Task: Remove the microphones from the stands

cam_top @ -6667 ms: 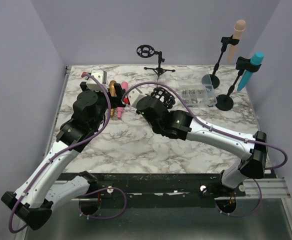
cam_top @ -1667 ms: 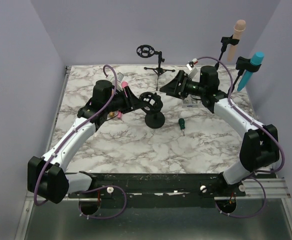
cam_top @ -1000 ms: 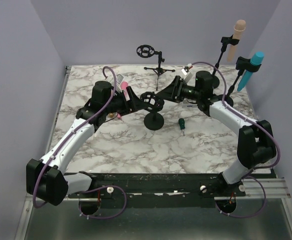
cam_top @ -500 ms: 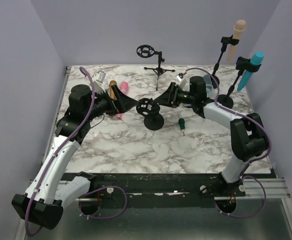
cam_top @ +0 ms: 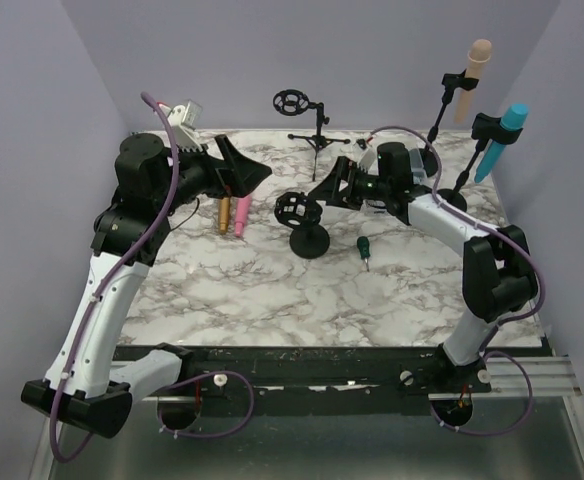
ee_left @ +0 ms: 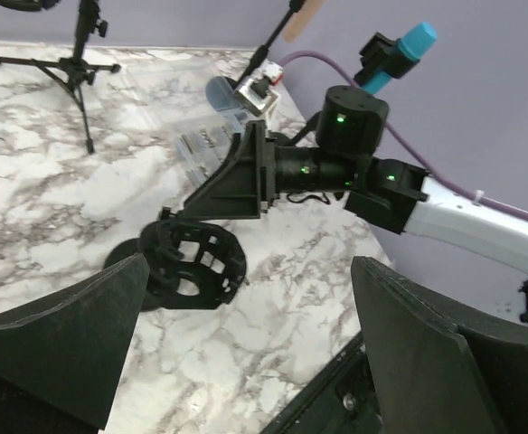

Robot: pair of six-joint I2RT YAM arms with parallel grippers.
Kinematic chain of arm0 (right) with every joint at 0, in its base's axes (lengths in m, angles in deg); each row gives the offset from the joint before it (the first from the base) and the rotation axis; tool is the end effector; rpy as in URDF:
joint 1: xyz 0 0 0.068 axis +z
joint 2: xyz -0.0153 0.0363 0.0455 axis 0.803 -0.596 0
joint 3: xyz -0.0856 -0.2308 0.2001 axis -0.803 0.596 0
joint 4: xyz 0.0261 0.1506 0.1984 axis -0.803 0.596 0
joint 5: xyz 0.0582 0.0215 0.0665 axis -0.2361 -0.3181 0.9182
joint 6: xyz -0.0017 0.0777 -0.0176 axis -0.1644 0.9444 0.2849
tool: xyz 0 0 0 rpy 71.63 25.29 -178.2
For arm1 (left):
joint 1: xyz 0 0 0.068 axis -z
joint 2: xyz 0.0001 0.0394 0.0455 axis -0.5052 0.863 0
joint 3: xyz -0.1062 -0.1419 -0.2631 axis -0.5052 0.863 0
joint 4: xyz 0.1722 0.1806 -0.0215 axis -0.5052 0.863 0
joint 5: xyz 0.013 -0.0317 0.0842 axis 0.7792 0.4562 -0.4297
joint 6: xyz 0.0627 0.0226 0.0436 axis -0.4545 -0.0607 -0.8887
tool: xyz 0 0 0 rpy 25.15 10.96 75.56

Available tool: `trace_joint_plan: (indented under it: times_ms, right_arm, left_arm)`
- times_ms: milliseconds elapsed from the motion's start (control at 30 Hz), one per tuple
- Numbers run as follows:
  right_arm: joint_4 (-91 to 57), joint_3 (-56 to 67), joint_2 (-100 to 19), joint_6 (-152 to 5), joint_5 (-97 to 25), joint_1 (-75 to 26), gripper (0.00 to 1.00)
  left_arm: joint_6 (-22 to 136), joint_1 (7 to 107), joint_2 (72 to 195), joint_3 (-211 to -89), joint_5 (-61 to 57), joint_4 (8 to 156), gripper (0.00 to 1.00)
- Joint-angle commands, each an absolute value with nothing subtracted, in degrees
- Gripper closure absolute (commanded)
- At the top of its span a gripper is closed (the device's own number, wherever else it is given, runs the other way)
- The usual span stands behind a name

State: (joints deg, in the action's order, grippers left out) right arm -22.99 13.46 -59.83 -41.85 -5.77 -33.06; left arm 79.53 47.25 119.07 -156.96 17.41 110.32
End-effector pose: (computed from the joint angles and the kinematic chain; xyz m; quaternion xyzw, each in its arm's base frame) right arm 0.3767 0.1851 0.2867 -0.0430 0.8223 0.4856 0.2936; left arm 0.1873 -0.0901 0.4960 0.0432 0.7476 -0.4386 0.4969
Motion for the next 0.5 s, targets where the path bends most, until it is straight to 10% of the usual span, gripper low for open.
trace_joint_plan:
  times_ms: [0, 467]
  right_arm:
    - [-10.08, 7.29, -57.64, -47.92, -15.13, -33.25, 0.04]
    - [-4.97, 18.31, -43.95, -51.26, -34.04, -33.21, 0.0]
  left_arm:
    - [72.86, 46.67, 121.75, -158.83, 11.7, 111.26, 0.02]
    - [67.85, 46.08, 121.21, -147.44, 7.88, 105.59, 0.02]
